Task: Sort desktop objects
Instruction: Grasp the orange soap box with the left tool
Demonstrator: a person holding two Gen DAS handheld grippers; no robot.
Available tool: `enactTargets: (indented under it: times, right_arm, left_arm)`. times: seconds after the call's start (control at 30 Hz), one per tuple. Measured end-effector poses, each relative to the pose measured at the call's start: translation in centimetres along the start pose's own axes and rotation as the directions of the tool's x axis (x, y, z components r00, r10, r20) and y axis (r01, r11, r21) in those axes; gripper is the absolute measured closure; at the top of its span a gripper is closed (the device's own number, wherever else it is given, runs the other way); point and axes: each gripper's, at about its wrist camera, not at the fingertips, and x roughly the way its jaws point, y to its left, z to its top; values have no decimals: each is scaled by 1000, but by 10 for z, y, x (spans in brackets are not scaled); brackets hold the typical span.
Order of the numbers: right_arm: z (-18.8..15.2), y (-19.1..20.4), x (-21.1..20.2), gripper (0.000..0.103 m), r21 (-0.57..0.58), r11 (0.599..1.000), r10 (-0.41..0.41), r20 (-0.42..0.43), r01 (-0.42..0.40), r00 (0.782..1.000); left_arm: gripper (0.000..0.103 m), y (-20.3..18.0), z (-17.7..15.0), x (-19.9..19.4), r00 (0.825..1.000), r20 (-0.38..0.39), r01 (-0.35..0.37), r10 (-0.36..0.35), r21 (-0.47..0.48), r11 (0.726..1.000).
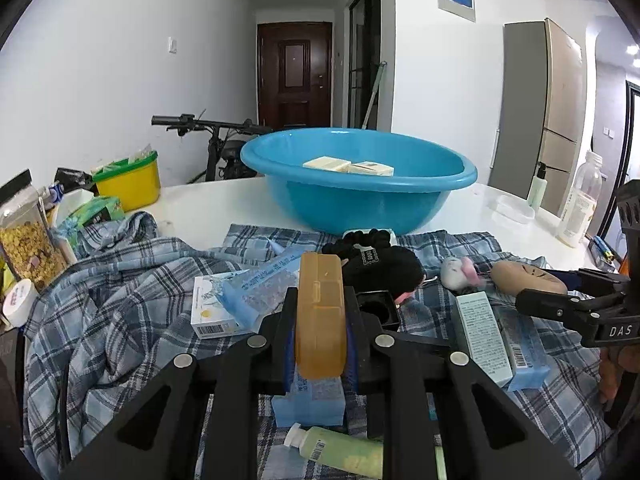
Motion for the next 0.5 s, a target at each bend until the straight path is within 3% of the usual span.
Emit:
enactTargets:
  times: [0.3,0.5]
  right_arm:
    - [-1,5,0,22,-20,999,-25,-1,25,1000]
    - [5,11,-16,22,-8,1000,2,45,-2,999]
  left_arm:
    - [82,1,-1,1,1000,-3,16,-16,-8,1000]
    - [82,3,-1,1,1000,-6,8,-8,-21,1000]
